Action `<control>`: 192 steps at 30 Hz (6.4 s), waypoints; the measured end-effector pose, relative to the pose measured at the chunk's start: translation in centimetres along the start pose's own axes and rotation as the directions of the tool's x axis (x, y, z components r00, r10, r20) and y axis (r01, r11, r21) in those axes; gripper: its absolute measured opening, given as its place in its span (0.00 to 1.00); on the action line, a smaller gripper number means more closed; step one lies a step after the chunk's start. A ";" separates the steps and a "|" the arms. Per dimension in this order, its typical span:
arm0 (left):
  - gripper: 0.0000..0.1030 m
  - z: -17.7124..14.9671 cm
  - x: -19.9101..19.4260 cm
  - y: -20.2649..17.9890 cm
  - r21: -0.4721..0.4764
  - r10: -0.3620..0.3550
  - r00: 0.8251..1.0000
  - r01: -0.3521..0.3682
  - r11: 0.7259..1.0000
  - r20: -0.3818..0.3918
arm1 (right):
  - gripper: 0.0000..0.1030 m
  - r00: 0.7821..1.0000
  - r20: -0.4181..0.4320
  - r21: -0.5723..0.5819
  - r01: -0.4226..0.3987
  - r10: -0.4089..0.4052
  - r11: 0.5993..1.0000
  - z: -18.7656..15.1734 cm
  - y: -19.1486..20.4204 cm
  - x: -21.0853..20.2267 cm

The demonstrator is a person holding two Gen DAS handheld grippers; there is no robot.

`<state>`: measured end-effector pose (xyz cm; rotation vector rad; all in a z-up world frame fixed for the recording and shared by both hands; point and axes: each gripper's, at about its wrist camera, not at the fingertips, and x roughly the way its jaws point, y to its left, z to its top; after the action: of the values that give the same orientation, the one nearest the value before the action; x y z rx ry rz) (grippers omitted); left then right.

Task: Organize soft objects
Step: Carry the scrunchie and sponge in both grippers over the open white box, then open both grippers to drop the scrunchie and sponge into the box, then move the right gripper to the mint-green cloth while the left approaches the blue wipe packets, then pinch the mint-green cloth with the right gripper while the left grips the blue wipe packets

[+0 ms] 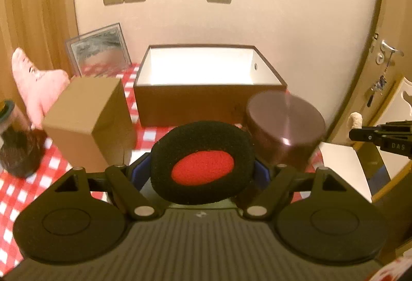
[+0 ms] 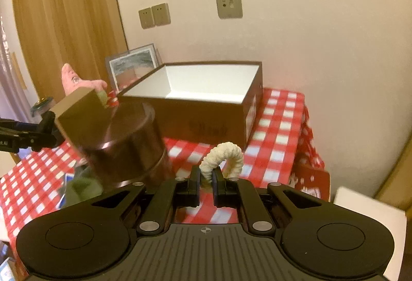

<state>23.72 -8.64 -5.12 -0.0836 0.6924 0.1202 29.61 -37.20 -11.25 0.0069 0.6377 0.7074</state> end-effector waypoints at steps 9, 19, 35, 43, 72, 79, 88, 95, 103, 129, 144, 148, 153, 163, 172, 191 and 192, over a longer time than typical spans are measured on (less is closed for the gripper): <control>0.76 5.0 4.9 2.3 0.005 0.002 1.000 -0.002 1.000 0.018 | 0.09 0.997 0.044 -0.043 -0.063 0.065 0.997 5.4 -3.2 5.3; 0.76 11.4 13.2 1.6 0.019 -0.024 1.000 0.023 1.000 0.010 | 0.09 0.988 0.076 -0.100 -0.124 0.132 0.987 11.5 -6.4 13.5; 0.80 16.8 26.1 0.4 0.036 -0.042 0.996 0.045 0.998 -0.078 | 0.09 0.991 -0.001 -0.090 -0.133 0.134 0.987 13.8 -8.0 24.1; 0.82 17.5 29.3 1.9 0.005 -0.031 0.992 0.032 0.999 -0.123 | 0.48 0.996 0.020 -0.056 -0.091 0.092 0.994 14.6 -8.2 25.3; 0.82 15.5 23.2 2.9 0.002 -0.065 0.992 0.065 0.998 -0.111 | 0.50 0.996 0.085 0.115 -0.041 0.031 0.993 11.5 -12.0 16.8; 0.82 13.3 17.5 2.7 -0.009 -0.066 0.995 0.066 0.998 -0.073 | 0.67 0.986 0.165 0.196 -0.042 0.010 0.980 9.5 -11.6 10.9; 0.81 9.1 10.0 1.9 -0.025 -0.036 0.998 0.035 0.999 -0.046 | 0.75 0.977 0.211 0.250 -0.066 0.012 0.966 6.1 -9.9 3.6; 0.81 4.8 4.0 1.0 -0.041 -0.014 0.999 0.012 0.999 -0.041 | 0.75 0.982 0.172 0.225 -0.111 0.073 0.968 2.5 -6.6 -1.2; 0.81 -0.8 -2.0 0.1 -0.055 0.019 0.998 -0.023 0.998 -0.067 | 0.75 0.984 0.109 0.238 -0.164 0.142 0.957 -1.7 -2.3 -4.1; 0.80 -9.6 -8.2 2.1 -0.024 0.040 0.988 -0.044 0.999 -0.148 | 0.75 0.984 -0.068 0.115 -0.159 0.167 0.981 -7.9 10.4 -2.4; 0.78 -9.9 -5.0 9.1 -0.002 0.044 0.980 -0.045 0.999 -0.196 | 0.75 0.989 -0.113 -0.050 -0.100 0.094 0.994 -6.9 16.6 5.7; 0.76 -9.8 -4.0 10.5 -0.004 0.046 0.977 -0.048 0.999 -0.206 | 0.75 0.990 -0.120 -0.096 -0.082 0.070 0.992 -6.5 17.4 8.0; 0.76 -9.9 -2.9 11.6 -0.005 0.048 0.975 -0.051 0.999 -0.217 | 0.74 0.989 -0.142 -0.162 -0.065 0.042 0.985 -6.5 18.4 10.5; 0.73 -10.3 -0.9 12.6 -0.011 0.030 0.969 -0.034 0.999 -0.247 | 0.13 0.979 -0.205 -0.276 -0.065 0.007 0.959 -7.4 19.3 13.8; 0.71 -10.6 0.9 12.3 -0.002 -0.002 0.965 0.001 1.000 -0.264 | 0.10 0.997 -0.072 -0.232 -0.048 0.032 0.972 -6.5 18.6 10.0; 0.71 -11.3 8.5 12.6 -0.045 -0.036 0.954 0.024 0.999 -0.298 | 0.10 1.000 -0.007 0.093 0.005 -0.004 0.996 -6.1 14.4 4.7; 0.70 -11.4 8.9 12.7 -0.044 -0.036 0.953 0.024 0.999 -0.301 | 0.10 1.000 -0.011 0.117 0.010 -0.009 0.993 -6.2 14.1 4.6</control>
<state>21.55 3.32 -19.99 -0.1527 0.9944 0.0923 20.39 -24.87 -15.78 0.1081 0.6883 0.6603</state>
